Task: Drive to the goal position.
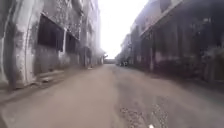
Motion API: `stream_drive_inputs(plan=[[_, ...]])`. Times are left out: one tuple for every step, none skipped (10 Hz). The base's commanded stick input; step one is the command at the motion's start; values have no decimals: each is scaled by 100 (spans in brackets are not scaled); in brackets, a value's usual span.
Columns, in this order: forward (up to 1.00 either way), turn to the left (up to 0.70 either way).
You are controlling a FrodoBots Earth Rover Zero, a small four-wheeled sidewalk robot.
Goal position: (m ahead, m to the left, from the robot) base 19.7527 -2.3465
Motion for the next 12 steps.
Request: stream_drive_inputs(plan=[[70,0],[70,0],[70,0],[70,0],[70,0],[70,0],[70,0],[70,0],[70,0],[70,0],[70,0],[70,0]])
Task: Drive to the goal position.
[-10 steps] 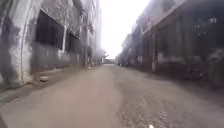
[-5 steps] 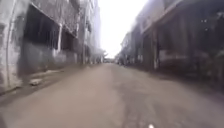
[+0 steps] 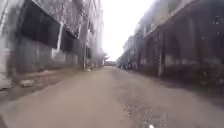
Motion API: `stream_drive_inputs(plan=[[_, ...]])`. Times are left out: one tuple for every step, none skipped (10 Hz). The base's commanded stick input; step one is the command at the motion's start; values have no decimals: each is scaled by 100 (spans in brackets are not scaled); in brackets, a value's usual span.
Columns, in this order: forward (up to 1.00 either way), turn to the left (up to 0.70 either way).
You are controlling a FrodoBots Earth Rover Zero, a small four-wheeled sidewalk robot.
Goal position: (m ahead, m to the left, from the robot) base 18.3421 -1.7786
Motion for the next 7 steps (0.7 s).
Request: stream_drive_inputs(plan=[[70,0],[70,0],[70,0],[70,0],[70,0],[70,0],[70,0]])
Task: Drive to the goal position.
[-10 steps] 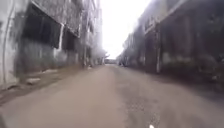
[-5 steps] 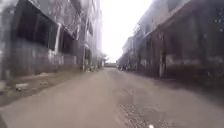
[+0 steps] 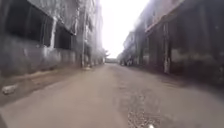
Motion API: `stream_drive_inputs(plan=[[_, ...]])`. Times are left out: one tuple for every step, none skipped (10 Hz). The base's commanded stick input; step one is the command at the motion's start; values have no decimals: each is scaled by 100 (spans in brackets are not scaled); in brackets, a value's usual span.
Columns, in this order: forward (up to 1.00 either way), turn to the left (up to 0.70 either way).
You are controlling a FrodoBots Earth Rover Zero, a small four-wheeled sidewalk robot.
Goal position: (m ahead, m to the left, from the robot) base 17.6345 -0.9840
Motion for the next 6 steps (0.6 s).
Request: stream_drive_inputs(plan=[[70,0],[70,0],[70,0],[70,0],[70,0],[70,0]])
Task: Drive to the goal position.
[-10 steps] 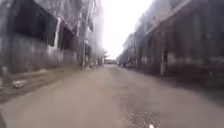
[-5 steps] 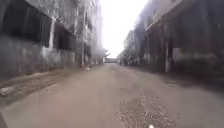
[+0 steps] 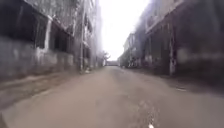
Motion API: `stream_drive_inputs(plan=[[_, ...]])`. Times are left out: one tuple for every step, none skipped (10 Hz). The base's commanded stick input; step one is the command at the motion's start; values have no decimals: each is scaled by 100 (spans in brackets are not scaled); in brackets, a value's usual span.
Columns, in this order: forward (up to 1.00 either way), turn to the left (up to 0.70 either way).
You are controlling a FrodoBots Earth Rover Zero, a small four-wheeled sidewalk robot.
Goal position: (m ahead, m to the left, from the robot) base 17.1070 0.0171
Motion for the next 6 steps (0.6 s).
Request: stream_drive_inputs(plan=[[70,0],[70,0],[70,0],[70,0],[70,0],[70,0]])
